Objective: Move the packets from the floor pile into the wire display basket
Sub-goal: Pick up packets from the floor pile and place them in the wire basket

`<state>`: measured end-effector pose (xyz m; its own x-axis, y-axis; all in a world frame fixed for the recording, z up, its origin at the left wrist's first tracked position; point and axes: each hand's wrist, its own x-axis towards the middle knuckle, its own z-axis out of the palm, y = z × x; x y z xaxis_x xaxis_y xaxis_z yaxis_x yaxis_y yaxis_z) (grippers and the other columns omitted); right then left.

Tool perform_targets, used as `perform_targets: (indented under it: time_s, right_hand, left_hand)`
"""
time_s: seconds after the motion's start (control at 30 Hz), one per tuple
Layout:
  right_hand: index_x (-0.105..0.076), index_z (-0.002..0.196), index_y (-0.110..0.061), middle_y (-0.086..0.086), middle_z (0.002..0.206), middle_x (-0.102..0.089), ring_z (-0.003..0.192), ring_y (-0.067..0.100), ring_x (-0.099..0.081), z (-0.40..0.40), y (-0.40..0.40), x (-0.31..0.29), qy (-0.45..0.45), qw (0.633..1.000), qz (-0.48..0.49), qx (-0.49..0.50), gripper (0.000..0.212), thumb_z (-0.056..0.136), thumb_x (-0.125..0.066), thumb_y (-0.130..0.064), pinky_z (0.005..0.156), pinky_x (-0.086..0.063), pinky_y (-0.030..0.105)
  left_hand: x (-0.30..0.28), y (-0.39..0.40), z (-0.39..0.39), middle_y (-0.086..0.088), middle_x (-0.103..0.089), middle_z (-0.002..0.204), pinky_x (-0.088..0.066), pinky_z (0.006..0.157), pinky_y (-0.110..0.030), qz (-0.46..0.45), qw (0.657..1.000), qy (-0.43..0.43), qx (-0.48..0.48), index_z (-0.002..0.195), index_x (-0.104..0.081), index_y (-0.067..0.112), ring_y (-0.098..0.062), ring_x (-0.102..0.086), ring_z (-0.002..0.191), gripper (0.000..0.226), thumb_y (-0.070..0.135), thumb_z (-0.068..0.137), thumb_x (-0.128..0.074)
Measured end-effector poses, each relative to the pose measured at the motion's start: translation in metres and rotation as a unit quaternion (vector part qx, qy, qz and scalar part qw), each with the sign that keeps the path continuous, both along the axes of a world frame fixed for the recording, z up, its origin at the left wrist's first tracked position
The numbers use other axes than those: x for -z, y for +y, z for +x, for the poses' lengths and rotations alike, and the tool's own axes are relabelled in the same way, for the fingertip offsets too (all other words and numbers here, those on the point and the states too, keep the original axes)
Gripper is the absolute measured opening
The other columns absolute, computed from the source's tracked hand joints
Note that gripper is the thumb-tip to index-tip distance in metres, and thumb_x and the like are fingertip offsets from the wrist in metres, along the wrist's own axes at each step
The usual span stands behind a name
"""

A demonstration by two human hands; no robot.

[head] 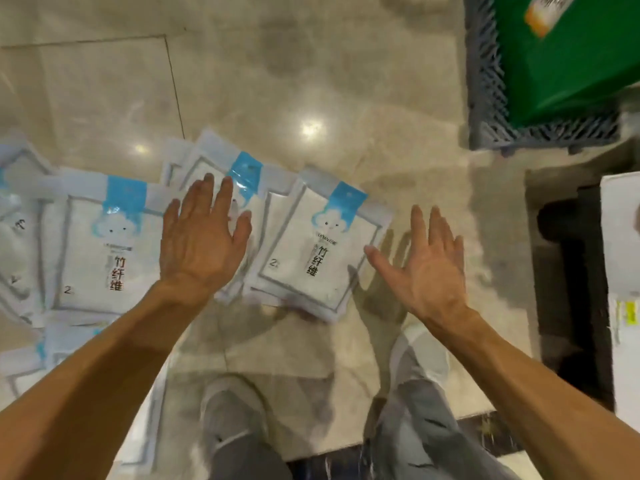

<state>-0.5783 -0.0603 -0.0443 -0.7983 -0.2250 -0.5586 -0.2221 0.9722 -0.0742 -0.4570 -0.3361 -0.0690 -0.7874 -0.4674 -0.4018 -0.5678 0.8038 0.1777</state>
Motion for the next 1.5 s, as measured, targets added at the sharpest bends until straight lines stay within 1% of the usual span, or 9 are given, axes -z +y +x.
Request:
perform_targets:
  time_s: [0.23, 0.43, 0.57, 0.73, 0.87, 0.97, 1.1, 1.27, 1.5]
  right_hand:
    - [0.016, 0.160, -0.003, 0.013, 0.169, 0.023, 0.156, 0.023, 0.025, 0.036, -0.021, 0.113, -0.022, 0.984, -0.065, 0.166, 0.158, 0.054, -0.038, -0.107, 0.125, 0.015, 0.051]
    - [-0.012, 0.164, -0.012, 0.005, 0.173, 0.006, 0.157, 0.010, 0.013, 0.042, -0.010, 0.130, 0.047, 0.945, -0.215, 0.243, 0.134, 0.063, -0.070, -0.077, 0.124, 0.019, 0.038]
    - [-0.043, 0.148, -0.012, -0.003, 0.170, -0.011, 0.157, 0.015, -0.009, 0.036, -0.007, 0.125, 0.053, 0.912, -0.263, 0.310, 0.110, 0.058, -0.090, -0.054, 0.128, -0.002, 0.041]
    - [-0.058, 0.104, -0.010, -0.011, 0.155, -0.031, 0.145, 0.018, -0.032, 0.022, -0.003, 0.117, 0.034, 0.892, -0.280, 0.352, 0.061, 0.064, -0.097, -0.036, 0.121, -0.030, 0.044]
    - [-0.063, 0.112, -0.008, 0.002, 0.113, -0.073, 0.092, 0.012, -0.075, 0.011, 0.004, 0.086, -0.043, 0.813, -0.398, 0.423, 0.043, 0.077, -0.088, -0.010, 0.076, -0.063, 0.030]
    - [-0.063, 0.121, -0.008, 0.000, 0.105, -0.077, 0.090, 0.013, -0.077, 0.003, 0.011, 0.053, -0.090, 0.784, -0.444, 0.425, 0.037, 0.087, -0.076, 0.002, 0.071, -0.060, 0.024]
    - [-0.064, 0.116, -0.015, 0.005, 0.107, -0.079, 0.097, 0.026, -0.077, -0.012, 0.012, 0.004, -0.138, 0.762, -0.461, 0.433, 0.031, 0.091, -0.071, 0.002, 0.075, -0.064, 0.037]
    - [-0.066, 0.115, -0.011, 0.009, 0.105, -0.079, 0.093, 0.027, -0.078, -0.039, -0.005, -0.091, -0.207, 0.756, -0.450, 0.428, 0.025, 0.094, -0.066, 0.001, 0.069, -0.065, 0.040]
    - [-0.067, 0.121, -0.008, 0.013, 0.109, -0.078, 0.096, 0.031, -0.077, -0.067, -0.045, -0.266, -0.259, 0.769, -0.445, 0.380, 0.027, 0.096, -0.062, 0.000, 0.074, -0.065, 0.047]
  left_hand:
    - [0.108, 0.014, 0.008, -0.011, 0.000, 0.171, 0.005, 0.125, -0.050, -0.021, 0.998, 0.029, 0.045, 0.164, -0.009, 0.014, -0.027, 0.004, 0.158, 0.084, 0.068, 0.099, -0.010]
    - [0.114, 0.012, 0.009, -0.008, 0.005, 0.172, 0.003, 0.125, -0.055, -0.009, 0.997, 0.063, 0.040, 0.164, -0.009, 0.023, -0.025, 0.009, 0.158, 0.090, 0.079, 0.093, -0.012]
    - [0.106, 0.016, 0.006, -0.010, -0.001, 0.171, 0.007, 0.125, -0.054, 0.025, 0.997, 0.065, 0.018, 0.148, -0.034, 0.021, -0.025, 0.009, 0.157, 0.095, 0.083, 0.079, -0.052]
    - [0.095, 0.023, -0.010, -0.011, -0.013, 0.167, 0.002, 0.122, -0.047, 0.081, 0.990, 0.099, -0.063, 0.102, -0.050, 0.022, -0.026, 0.001, 0.156, 0.060, 0.057, 0.069, -0.086]
    - [0.069, 0.026, -0.013, -0.005, -0.042, 0.147, -0.021, 0.116, -0.045, 0.137, 0.976, 0.105, -0.132, 0.093, -0.051, 0.022, -0.026, -0.034, 0.139, 0.046, 0.041, 0.074, -0.088]
    - [0.039, 0.029, -0.004, -0.010, -0.065, 0.111, -0.053, 0.093, -0.049, 0.273, 0.921, 0.133, -0.245, 0.101, -0.054, 0.013, -0.029, -0.064, 0.103, 0.037, 0.033, 0.084, -0.081]
    - [-0.011, 0.029, 0.011, -0.003, -0.067, 0.108, -0.057, 0.068, -0.023, 0.369, 0.849, 0.177, -0.335, 0.113, -0.047, 0.017, -0.011, -0.068, 0.087, 0.025, 0.020, 0.098, -0.066]
    - [-0.079, 0.008, 0.026, 0.006, -0.072, 0.110, -0.056, 0.088, -0.036, 0.369, 0.813, 0.233, -0.386, 0.115, -0.060, 0.028, -0.011, -0.070, 0.098, 0.021, 0.015, 0.100, -0.064]
    - [-0.241, -0.034, 0.041, -0.003, -0.077, 0.113, -0.064, 0.079, -0.038, 0.449, 0.703, 0.282, -0.473, 0.124, -0.064, 0.017, -0.021, -0.074, 0.099, 0.031, 0.002, 0.096, -0.061]
